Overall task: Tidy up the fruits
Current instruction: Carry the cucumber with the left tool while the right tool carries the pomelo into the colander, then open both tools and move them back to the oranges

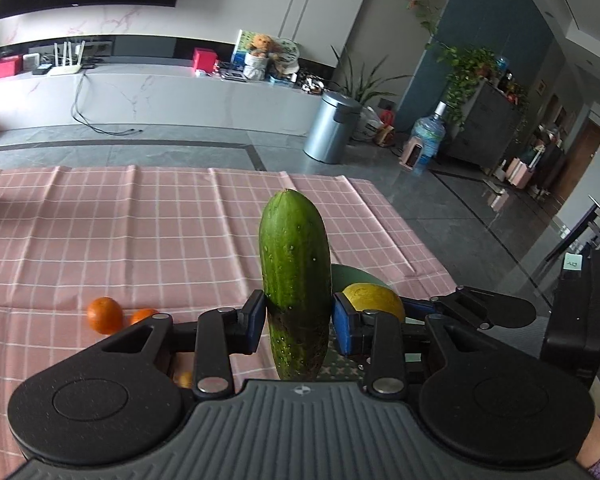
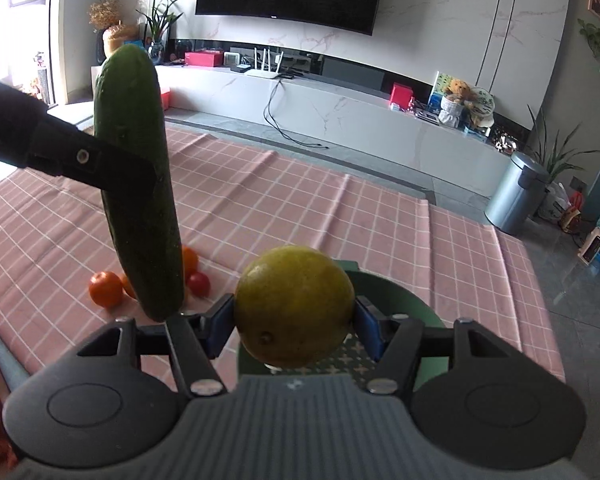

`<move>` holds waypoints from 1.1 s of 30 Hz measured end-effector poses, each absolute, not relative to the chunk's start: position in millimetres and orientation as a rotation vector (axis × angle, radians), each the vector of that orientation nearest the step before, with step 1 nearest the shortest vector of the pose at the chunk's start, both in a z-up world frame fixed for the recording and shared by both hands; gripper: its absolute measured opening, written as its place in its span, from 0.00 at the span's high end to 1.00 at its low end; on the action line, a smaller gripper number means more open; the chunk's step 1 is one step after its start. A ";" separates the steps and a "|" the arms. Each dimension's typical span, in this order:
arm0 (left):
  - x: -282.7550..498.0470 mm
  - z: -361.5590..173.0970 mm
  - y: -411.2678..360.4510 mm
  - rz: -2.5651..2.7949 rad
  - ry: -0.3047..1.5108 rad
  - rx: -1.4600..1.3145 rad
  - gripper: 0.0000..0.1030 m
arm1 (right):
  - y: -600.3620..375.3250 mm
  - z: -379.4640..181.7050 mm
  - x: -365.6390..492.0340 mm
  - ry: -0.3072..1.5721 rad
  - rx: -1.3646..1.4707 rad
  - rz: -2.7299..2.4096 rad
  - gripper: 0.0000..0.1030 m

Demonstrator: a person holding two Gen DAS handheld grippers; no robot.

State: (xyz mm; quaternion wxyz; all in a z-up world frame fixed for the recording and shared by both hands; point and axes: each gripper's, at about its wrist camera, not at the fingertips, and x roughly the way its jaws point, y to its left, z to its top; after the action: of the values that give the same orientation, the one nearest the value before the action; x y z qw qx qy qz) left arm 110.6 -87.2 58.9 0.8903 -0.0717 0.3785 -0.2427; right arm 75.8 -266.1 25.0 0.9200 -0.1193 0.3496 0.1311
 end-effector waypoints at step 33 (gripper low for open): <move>195.5 -55.5 -176.9 -0.542 1.134 -0.046 0.57 | -323.1 -67.0 150.2 1.025 -0.423 0.444 0.38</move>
State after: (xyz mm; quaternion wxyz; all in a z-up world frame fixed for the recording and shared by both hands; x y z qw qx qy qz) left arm 195.5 -176.9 -55.5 0.8087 -0.0214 0.5302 -0.2537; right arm 150.2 -323.1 -67.0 0.8270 -0.1991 0.4824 0.2091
